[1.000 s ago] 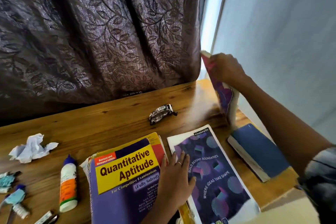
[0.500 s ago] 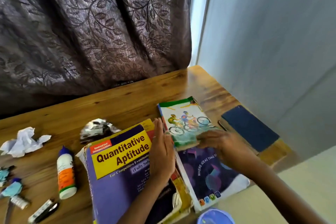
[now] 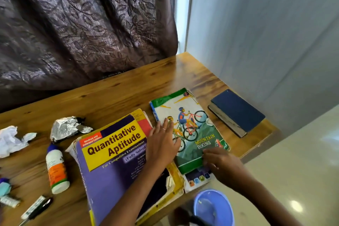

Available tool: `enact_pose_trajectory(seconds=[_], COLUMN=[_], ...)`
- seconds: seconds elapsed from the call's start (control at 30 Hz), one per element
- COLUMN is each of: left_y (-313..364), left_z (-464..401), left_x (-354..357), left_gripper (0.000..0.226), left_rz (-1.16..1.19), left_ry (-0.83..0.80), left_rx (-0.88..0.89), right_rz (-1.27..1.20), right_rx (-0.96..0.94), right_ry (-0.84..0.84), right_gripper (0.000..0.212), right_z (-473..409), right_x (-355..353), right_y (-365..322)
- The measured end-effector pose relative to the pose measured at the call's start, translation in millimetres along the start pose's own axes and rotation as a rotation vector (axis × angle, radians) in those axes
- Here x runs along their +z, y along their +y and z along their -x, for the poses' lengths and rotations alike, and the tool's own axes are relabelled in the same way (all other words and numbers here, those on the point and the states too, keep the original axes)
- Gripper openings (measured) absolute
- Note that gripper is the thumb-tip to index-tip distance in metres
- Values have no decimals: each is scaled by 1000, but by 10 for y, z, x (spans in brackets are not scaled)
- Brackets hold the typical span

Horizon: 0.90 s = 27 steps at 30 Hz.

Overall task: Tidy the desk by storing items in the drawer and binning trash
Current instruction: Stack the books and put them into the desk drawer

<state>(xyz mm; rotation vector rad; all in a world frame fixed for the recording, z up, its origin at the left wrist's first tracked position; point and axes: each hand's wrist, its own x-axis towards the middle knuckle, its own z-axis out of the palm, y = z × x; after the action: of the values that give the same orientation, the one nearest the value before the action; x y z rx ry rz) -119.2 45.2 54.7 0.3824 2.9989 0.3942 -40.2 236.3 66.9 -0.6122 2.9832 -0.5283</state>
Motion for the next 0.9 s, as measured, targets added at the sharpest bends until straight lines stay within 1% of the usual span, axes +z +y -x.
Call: enact_pose_trajectory(seconds=[0.03,0.07,0.1,0.17,0.23,0.3,0.4,0.47,0.5,0.57,0.63,0.77,0.9], left_y=[5,12,19,49,120,243,457,540,560,575,584,619,646], left_z=[4,11,18,40,98,196,326,370,379,387,385,372,362], left_x=[-5,-6,-12,-13,-5,34,139,201,220,244,256,272,272], left_gripper=[66,66,66,69,75,91,121,136,138,134,127,126,126], left_rz=[-14,-26,-36,-58,-72,-69,-102,-128,-149,-199,-214,-222,-218], left_ry=[3,6,9,-3,-59,-167,-292,-344,-352,-321,-282,-302,-320], left_rx=[6,14,27,84,157,215,296,325,333,335,326,325,325], right_rz=[-18,-54,-68,-79,-35,63,120,149,165,162,153,167,136], right_rx=[34,97,144,250,325,439,661,726,743,775,795,803,830], right_ry=[-22,-54,-44,38,136,157,50,-7,-18,-19,-33,-51,4], right_gripper=[15,15,20,27,34,50,86,106,112,120,123,121,120], right_z=[-45,-84,-132,-258,-394,-524,-641,-667,-676,-688,-704,-727,-729], right_x=[-77,-150,-208,-360,-463,-517,-519,-468,-449,-459,-494,-518,-517], right_y=[-4,12,50,162,324,535,865,1050,1134,1235,1269,1268,1239])
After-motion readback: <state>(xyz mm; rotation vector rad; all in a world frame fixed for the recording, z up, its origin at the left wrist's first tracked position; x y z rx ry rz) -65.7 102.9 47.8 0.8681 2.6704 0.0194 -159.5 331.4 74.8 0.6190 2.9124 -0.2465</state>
